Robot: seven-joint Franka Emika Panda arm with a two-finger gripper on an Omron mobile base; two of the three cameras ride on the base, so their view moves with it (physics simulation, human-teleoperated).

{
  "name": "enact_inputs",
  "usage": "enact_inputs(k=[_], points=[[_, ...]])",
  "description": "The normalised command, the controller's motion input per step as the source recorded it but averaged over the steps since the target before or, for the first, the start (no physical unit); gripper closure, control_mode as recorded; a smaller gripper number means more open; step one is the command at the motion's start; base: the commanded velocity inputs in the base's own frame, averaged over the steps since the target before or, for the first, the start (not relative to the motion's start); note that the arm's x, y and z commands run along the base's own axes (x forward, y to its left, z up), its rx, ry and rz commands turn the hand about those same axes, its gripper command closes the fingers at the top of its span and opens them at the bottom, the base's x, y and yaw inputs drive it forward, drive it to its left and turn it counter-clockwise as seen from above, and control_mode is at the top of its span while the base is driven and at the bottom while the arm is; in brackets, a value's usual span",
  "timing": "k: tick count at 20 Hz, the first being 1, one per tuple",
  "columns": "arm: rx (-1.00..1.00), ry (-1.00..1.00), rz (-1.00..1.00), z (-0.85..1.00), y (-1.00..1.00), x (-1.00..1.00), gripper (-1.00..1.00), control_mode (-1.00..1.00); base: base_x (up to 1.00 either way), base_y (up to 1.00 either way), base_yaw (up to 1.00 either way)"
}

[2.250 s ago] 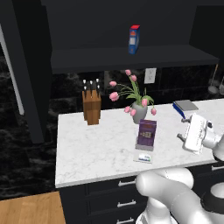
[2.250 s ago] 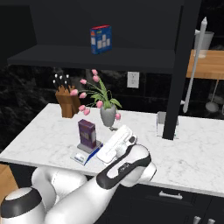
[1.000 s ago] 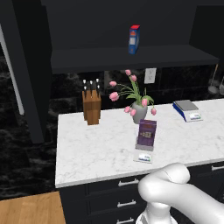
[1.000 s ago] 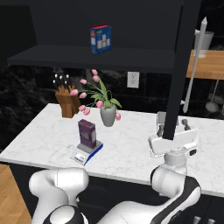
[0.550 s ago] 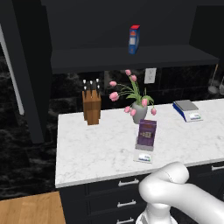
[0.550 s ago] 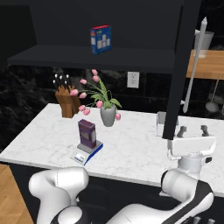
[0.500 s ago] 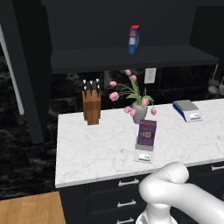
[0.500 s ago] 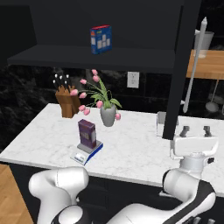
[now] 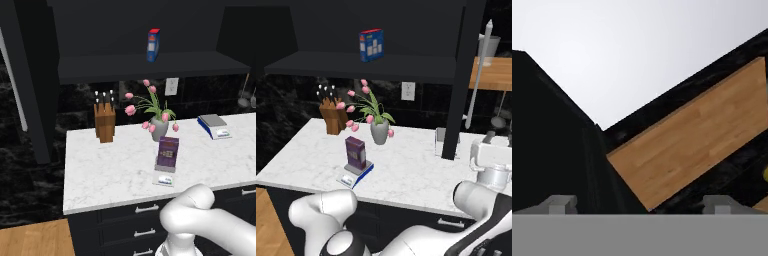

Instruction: Pick the cereal and place it on the digital scale for weighing, and close the cabinet.

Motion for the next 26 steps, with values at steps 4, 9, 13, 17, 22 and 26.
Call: enact_inputs(k=[4,9,13,17,22,26], points=[[-0.04,-0.11,0.09,0.75,0.06,0.00,-1.00,-1.00,0.00,0.00,0.00],[-0.30,-0.10,0.04,0.56,0.89,0.00,-1.00,-1.00,0.00,0.00,0.00],[-0.46,-0.23,0.07,0.29,1.00,-0.03,-1.00,-1.00,0.00,0.00,0.00],[-0.49,-0.13,0.04,0.28,1.00,-0.01,-1.00,-1.00,0.00,0.00,0.00],[-0.50,0.15,-0.06,-0.15,1.00,0.34,-1.00,-1.00,0.00,0.00,0.00],[-0.40,0.37,-0.33,-0.65,1.00,0.97,-1.00,-1.00,0.00,0.00,0.00]])
